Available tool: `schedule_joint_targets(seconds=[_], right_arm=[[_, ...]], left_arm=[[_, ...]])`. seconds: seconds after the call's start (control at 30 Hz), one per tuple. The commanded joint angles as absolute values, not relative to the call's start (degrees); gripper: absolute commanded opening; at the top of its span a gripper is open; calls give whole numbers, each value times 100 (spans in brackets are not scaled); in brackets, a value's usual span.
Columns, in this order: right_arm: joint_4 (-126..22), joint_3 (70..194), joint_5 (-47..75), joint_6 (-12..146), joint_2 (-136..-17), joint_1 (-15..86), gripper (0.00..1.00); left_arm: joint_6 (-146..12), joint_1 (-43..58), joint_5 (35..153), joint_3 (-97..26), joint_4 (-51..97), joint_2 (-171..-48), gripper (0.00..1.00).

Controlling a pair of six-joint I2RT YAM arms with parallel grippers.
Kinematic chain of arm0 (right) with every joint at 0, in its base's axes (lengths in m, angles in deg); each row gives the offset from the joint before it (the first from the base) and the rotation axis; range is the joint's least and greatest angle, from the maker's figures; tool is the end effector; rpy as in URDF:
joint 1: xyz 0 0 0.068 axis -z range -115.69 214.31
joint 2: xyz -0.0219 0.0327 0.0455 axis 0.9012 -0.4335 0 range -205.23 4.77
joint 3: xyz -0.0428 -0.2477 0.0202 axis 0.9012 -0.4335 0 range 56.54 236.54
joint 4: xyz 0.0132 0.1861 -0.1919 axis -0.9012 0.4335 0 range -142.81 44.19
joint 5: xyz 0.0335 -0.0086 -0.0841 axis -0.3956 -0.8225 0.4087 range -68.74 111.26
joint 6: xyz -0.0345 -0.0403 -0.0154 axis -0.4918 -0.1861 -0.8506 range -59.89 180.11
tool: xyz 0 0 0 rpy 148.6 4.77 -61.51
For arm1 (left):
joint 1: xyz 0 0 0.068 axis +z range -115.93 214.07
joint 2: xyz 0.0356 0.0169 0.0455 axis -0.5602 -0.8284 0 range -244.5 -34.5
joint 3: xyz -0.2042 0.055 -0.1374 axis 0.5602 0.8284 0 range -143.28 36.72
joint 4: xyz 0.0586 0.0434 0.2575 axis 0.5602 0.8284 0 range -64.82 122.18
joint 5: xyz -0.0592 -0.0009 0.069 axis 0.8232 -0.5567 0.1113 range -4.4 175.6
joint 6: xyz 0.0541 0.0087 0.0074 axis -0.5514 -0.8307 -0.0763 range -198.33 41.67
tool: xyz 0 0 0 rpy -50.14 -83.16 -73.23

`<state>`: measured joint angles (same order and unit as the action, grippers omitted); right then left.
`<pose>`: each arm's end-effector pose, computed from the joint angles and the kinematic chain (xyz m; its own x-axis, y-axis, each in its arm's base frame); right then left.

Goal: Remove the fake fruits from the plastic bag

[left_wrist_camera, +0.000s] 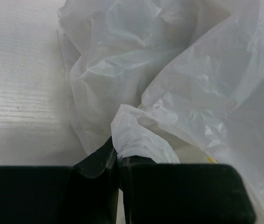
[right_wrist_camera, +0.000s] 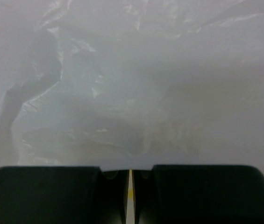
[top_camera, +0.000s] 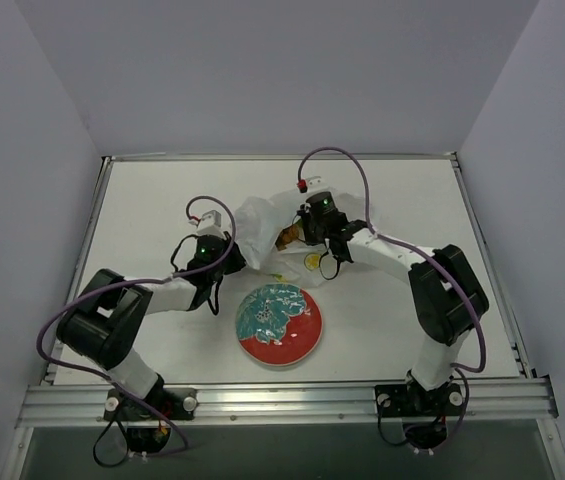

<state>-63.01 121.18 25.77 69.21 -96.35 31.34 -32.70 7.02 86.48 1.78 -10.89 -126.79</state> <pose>0.3412 0.2177 0.2009 -0.4433 -0.0996 -0.8908 -0.4185 0.9019 0.1074 0.2847 -0.1460 0.1360 -0.5603 -0.5165 -0.6476 0.0958 0.7361 -0.6700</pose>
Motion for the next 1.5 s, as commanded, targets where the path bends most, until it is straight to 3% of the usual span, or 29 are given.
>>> schedule_joint_targets(seconds=[0.0, 0.13, 0.43, 0.67, 1.0, 1.23, 1.3, 1.4, 1.43, 1.47], right_arm=[[-6854, 12342, 3065, 6565, -9656, 3171, 0], [-7143, 12474, 3277, 6521, -9955, 3284, 3], [-7778, 12886, 3697, 6696, -10570, 3294, 30], [-7804, 13291, 3506, 6855, -11079, 3425, 58], [-7768, 13546, 3102, 7109, -11669, 3504, 58], [-7909, 13432, 2926, 7276, -11713, 3557, 76], [-7935, 13458, 2943, 7303, -11722, 3566, 74], [-8049, 13414, 2961, 7382, -11643, 3557, 49], [-8041, 13414, 2961, 7391, -11599, 3557, 33], [-8024, 13406, 2969, 7400, -11573, 3557, 28]], left_arm=[[-3421, 673, 8805, -11, -1253, -12160, 2], [-3552, 638, 8885, -72, -1043, -11966, 2], [-3939, 603, 8894, -143, -822, -11984, 2], [-4027, 603, 8867, -143, -831, -12036, 2], [-4027, 612, 8858, -125, -831, -12072, 2], [-4019, 612, 8858, -108, -866, -12063, 2], [-4019, 612, 8858, -99, -875, -12072, 2], [-4027, 621, 8850, -90, -875, -12045, 2], [-4036, 621, 8841, -82, -875, -12028, 2], [-4036, 612, 8823, -73, -875, -11993, 2]])
